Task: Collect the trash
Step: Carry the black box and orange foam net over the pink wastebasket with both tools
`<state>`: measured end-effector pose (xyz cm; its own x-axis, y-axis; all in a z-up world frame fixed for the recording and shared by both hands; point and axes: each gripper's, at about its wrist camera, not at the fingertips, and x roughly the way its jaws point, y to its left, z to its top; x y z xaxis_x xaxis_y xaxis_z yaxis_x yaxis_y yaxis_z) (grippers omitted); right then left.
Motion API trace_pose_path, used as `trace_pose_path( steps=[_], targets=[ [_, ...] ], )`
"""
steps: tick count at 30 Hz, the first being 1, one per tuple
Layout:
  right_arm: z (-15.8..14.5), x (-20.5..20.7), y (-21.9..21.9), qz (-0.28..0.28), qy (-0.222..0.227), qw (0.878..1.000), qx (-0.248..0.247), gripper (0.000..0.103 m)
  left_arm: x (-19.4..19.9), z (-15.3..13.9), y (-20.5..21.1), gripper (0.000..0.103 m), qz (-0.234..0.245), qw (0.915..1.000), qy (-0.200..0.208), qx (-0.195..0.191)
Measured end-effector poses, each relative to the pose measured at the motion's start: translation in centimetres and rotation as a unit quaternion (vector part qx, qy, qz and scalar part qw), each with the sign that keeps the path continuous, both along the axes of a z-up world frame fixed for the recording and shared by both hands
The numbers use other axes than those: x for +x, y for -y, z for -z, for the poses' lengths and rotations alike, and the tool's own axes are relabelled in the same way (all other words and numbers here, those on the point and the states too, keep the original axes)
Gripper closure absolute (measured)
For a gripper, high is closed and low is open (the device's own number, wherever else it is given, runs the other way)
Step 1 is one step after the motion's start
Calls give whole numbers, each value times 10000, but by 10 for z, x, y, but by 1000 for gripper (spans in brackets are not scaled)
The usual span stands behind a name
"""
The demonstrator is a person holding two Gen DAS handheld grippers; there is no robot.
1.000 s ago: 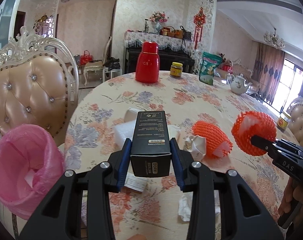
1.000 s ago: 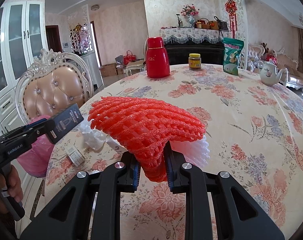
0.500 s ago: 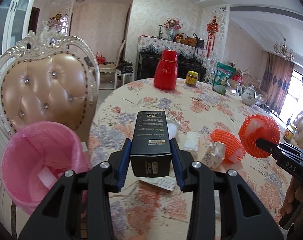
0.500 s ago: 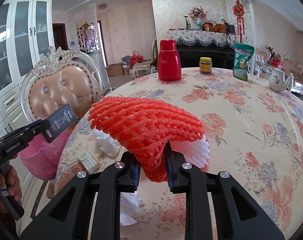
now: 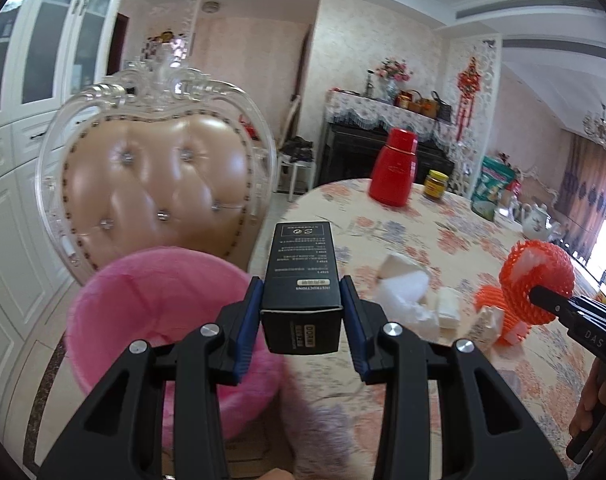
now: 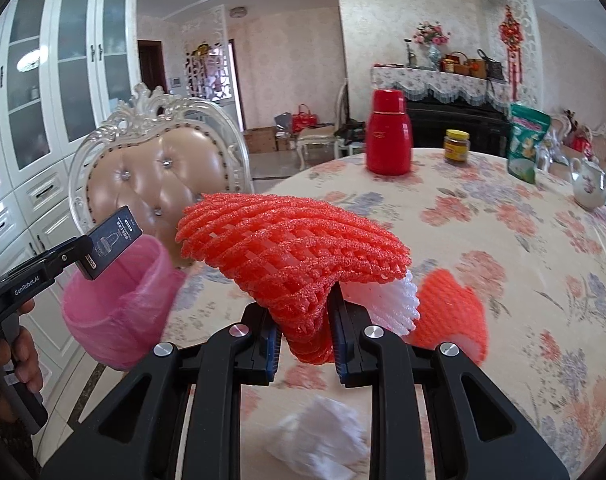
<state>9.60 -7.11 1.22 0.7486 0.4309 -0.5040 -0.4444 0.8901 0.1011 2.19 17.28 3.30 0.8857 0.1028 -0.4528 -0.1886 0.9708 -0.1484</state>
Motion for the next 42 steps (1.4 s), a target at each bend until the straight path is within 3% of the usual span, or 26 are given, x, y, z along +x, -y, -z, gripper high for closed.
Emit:
trace_pose_path(
  steps=[16,42],
  targets=[
    [-8,-4,-98,-802,44,9968,-18,81,-40,-8,-76,65,-701,9975,78,27],
    [9,-1,-232,-1895,-345,9811,-177,81,-51,0,-130,65,-1216,9925,-48,-76]
  ],
)
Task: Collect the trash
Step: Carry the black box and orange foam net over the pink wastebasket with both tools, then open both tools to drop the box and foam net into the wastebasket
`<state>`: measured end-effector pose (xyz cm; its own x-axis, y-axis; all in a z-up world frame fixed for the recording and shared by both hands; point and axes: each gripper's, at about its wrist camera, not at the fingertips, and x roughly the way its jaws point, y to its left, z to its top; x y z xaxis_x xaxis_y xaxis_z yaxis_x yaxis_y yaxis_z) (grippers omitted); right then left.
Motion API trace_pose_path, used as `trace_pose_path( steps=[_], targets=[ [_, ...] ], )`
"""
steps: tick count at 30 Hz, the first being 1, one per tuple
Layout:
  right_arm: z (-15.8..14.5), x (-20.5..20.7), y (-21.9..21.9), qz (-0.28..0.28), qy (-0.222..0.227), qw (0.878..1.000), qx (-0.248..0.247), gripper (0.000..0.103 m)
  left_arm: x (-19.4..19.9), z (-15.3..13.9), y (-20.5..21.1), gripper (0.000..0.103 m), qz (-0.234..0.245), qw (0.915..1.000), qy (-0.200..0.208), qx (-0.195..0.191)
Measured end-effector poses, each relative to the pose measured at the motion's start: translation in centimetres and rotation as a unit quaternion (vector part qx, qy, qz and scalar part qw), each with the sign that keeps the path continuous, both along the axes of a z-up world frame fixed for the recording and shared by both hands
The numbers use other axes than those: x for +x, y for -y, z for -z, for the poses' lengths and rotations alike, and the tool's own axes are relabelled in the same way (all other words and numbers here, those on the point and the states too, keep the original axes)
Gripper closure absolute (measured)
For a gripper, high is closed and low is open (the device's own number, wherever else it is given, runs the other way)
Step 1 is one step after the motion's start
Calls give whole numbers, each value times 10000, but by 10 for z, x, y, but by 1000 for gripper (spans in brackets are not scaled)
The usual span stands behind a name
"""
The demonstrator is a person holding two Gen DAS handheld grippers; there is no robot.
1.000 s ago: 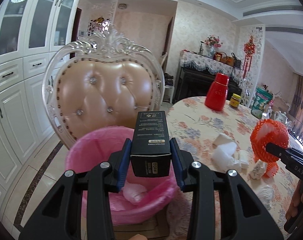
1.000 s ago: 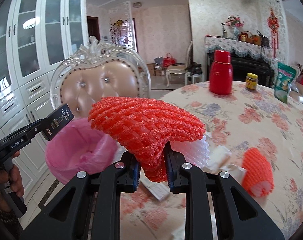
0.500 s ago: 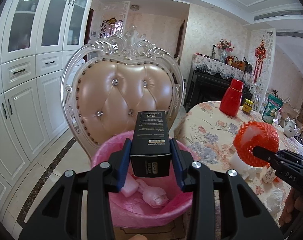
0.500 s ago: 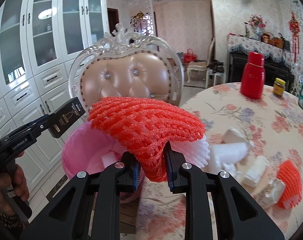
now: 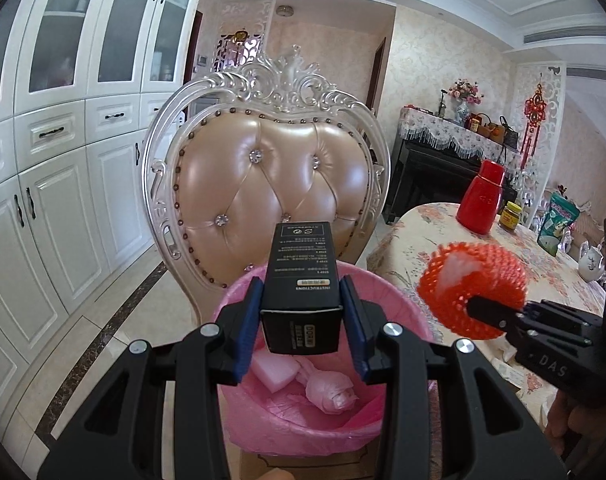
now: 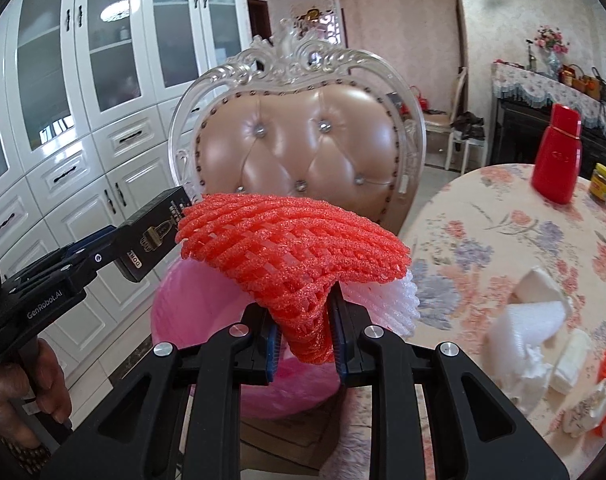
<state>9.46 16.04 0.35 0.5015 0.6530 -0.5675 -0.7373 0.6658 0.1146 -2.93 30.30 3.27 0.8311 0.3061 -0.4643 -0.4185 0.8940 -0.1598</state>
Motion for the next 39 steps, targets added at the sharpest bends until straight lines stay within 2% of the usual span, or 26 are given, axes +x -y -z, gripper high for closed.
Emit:
trace_pose_path(
  steps=[14,22,25,27,33,39],
  targets=[
    [10,1,-33,-354,-137,9992,-130,80,-4,1,-4,65,-64,10000,-36,-30],
    [14,5,-39,-425,-214,9987,-201,77,-5,0,-5,65,-75,10000,-37,-26],
    [16,5,-41,-450,-240,9984,-252,69,-5,0,-5,65,-79,10000,-31,-32],
    [17,4,-41,-435,-214,9985,-268,58,-5,0,-5,65,-83,10000,-33,-21],
    [17,7,-37,-347,-205,9988,-289,57,-4,0,-5,65,-66,10000,-39,-36],
    [18,11,-23,-135,-151,9994,-274,47,3,1,-3,64,-5,10000,-68,-68]
  ],
)
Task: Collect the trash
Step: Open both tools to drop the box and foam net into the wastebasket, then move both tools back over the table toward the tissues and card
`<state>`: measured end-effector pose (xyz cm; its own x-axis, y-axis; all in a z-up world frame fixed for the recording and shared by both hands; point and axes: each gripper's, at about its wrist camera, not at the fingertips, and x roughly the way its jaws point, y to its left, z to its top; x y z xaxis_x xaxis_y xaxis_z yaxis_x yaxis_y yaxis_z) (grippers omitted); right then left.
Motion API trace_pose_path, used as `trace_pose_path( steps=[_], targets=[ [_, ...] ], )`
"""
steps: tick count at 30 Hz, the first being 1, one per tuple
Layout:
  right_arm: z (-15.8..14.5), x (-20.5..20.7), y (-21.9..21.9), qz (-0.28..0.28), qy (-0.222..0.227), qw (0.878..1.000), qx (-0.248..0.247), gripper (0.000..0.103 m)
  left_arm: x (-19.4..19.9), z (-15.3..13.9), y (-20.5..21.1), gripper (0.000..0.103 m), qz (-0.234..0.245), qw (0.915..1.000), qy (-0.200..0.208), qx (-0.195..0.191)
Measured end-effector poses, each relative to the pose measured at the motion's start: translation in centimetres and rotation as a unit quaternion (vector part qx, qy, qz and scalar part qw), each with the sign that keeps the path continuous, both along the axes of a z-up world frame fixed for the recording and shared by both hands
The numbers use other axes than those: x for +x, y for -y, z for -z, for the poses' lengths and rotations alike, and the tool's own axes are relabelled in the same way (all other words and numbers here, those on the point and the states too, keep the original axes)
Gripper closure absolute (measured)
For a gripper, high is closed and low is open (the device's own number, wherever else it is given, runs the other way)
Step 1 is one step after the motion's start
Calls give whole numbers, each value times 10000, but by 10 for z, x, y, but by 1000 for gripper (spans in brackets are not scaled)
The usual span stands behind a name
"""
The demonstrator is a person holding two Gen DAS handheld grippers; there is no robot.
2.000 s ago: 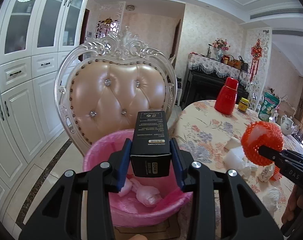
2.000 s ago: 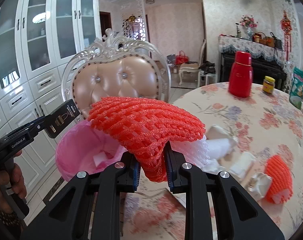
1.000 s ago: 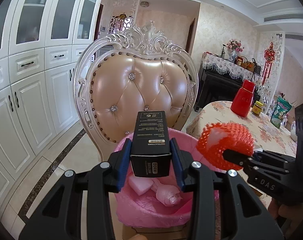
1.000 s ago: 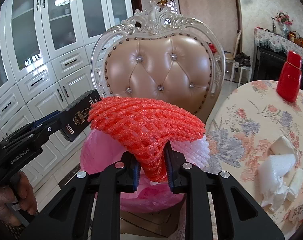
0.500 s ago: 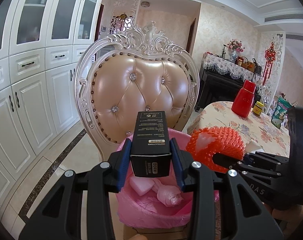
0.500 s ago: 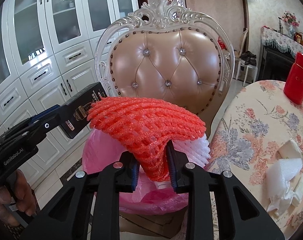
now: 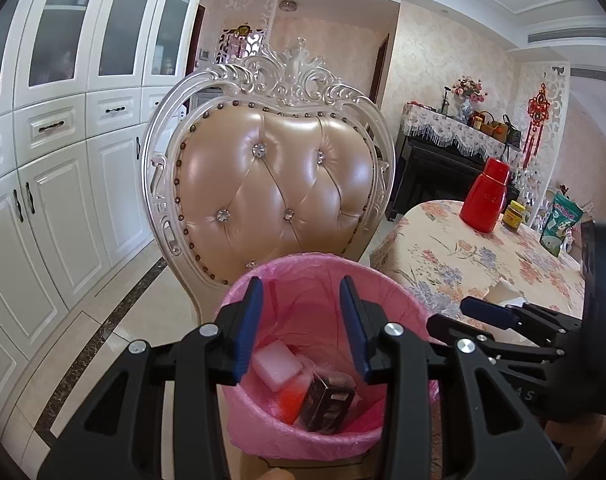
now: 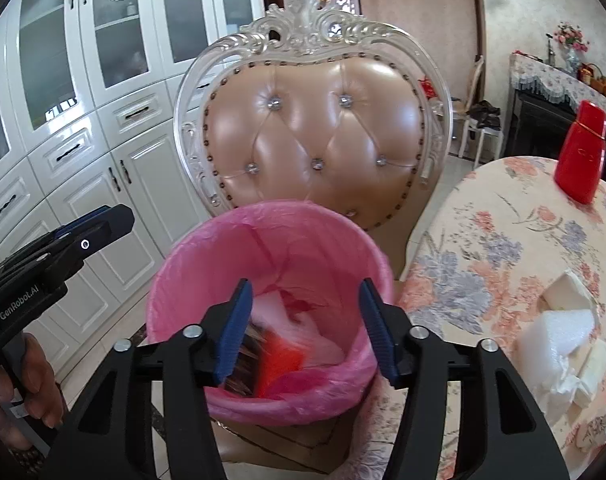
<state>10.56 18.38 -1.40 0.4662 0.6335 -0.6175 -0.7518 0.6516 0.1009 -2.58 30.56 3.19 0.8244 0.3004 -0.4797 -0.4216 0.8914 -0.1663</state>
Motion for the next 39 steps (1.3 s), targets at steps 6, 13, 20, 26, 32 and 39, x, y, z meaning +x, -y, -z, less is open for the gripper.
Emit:
trace_pose_path(
  steps=[6,13,20,26,32,39],
  targets=[
    [-1,2,16,199,63,9998,47,45,6,0,5,58,72,10000,8,2],
    [-5,1,39,418,148,9990,81,43,13,1,16,55,216,9998,-9,3],
    [-6,0,70,699,210,9973,91,42,20,1,33,51,406,9992,-1,35],
    [-7,-4,107,1026,281,9942,145,38,23,0,49,47,585,9983,29,39],
    [-5,-6,141,1331,301,9905,149,37,28,1,72,41,812,9967,29,71],
    [4,-10,185,1738,238,9844,114,37,35,3,99,37,1089,9940,48,79]
  ],
)
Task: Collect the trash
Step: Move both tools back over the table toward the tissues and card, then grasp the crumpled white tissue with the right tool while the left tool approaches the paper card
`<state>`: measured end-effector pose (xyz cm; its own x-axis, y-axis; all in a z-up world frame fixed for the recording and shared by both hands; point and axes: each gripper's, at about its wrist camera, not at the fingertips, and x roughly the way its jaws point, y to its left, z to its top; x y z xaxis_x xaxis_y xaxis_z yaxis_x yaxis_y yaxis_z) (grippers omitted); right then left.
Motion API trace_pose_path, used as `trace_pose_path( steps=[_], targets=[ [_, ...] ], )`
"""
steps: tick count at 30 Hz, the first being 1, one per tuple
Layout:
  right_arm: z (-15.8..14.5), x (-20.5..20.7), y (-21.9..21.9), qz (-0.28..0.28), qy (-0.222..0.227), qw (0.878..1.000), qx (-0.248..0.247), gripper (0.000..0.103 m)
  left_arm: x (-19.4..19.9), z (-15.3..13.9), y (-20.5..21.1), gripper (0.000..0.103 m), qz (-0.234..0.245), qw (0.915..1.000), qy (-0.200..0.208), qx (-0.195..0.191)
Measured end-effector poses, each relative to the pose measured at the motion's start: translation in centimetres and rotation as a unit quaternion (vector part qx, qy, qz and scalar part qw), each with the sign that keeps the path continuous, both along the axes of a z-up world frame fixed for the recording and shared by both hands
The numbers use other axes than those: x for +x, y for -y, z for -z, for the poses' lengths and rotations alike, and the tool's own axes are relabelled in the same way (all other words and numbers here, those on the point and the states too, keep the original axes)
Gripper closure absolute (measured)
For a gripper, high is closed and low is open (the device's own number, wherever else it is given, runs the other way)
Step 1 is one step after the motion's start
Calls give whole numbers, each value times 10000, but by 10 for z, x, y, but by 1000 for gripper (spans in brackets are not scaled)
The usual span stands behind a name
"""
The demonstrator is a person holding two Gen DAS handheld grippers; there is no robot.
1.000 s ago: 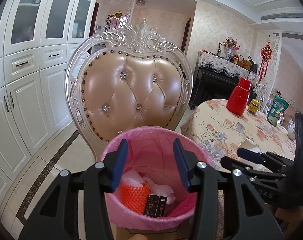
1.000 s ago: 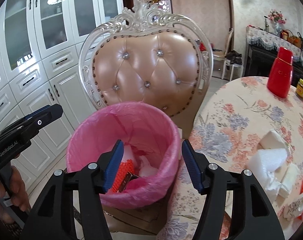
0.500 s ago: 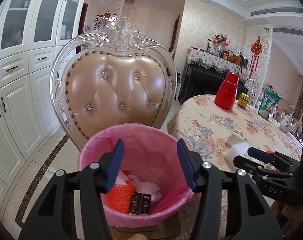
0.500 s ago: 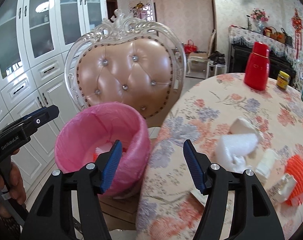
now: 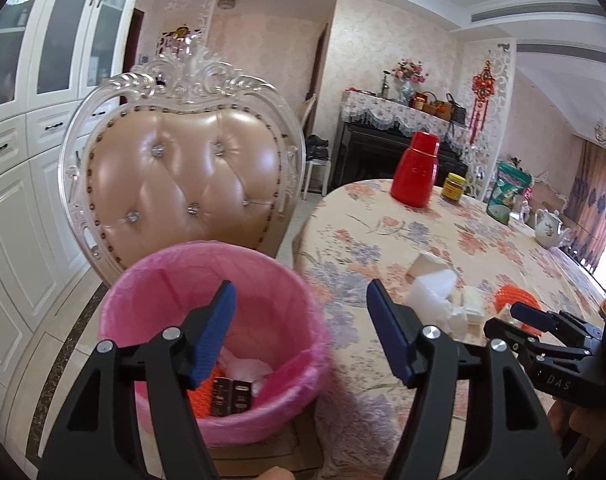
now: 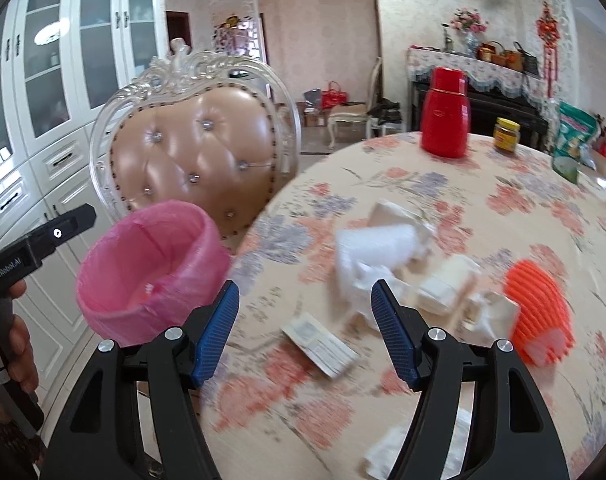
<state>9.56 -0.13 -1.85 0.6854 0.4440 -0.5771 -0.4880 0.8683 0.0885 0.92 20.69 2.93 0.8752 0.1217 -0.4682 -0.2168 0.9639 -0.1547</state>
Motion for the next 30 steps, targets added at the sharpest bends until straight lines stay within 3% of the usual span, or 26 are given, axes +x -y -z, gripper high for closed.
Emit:
trace_pose_path(
  steps=[14,30],
  targets=[
    [26,-10,65,599,-249,9978,-100,31,15,3,49,33,450,9990,-11,15],
    [63,-9,84,748,-832,9923,-522,26,29,15,76,28,713,9973,-154,9]
  ],
)
